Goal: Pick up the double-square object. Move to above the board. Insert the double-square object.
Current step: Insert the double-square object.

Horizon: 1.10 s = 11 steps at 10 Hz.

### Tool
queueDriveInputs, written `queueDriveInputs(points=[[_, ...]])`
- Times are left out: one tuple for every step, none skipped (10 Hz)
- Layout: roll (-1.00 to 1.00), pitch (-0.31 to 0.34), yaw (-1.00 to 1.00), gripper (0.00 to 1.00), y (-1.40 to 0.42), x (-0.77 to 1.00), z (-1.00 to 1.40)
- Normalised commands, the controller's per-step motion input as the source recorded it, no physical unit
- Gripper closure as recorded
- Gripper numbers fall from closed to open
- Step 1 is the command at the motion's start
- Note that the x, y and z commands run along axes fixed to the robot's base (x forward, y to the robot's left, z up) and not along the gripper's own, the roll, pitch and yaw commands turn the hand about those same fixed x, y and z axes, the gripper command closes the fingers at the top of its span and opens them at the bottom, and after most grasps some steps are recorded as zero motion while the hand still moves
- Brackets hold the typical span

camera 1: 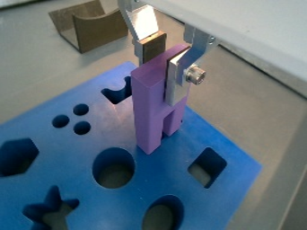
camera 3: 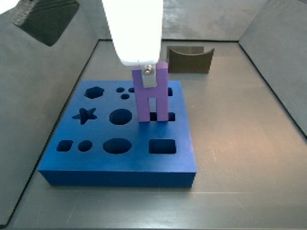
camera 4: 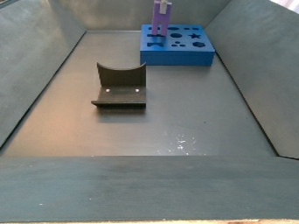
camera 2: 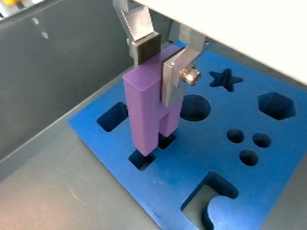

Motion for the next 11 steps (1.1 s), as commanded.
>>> queueDriveInputs(points=[[0.73,0.443,-0.08,1.0,-0.18,0.56,0.0],[0.29,0.183,-0.09,1.0,-0.07,0.27,-0.07],[0.01,0.0,-0.08,1.0,0.0,0.08,-0.15],[0.02,0.0,0.0,1.0,0.0,0.05,-0.17],[0.03,0.0,0.0,1.0,-0.02,0.16,-0.2],[0.04,0.0,0.18,1.0,-0.06,0.1,-0.21],[0.05,0.0,0.23,1.0,-0.08,0.09,-0.23],[0.13,0.0,0.27,1.0,-0.07,0.11,-0.22],[0.13,0.0,0.23,1.0,-0.06,0.14,-0.24],[0.17,0.0,0.12,1.0,-0.03,0.15,-0.26],[0.16,0.02,0.0,1.0,0.0,0.07,-0.24]])
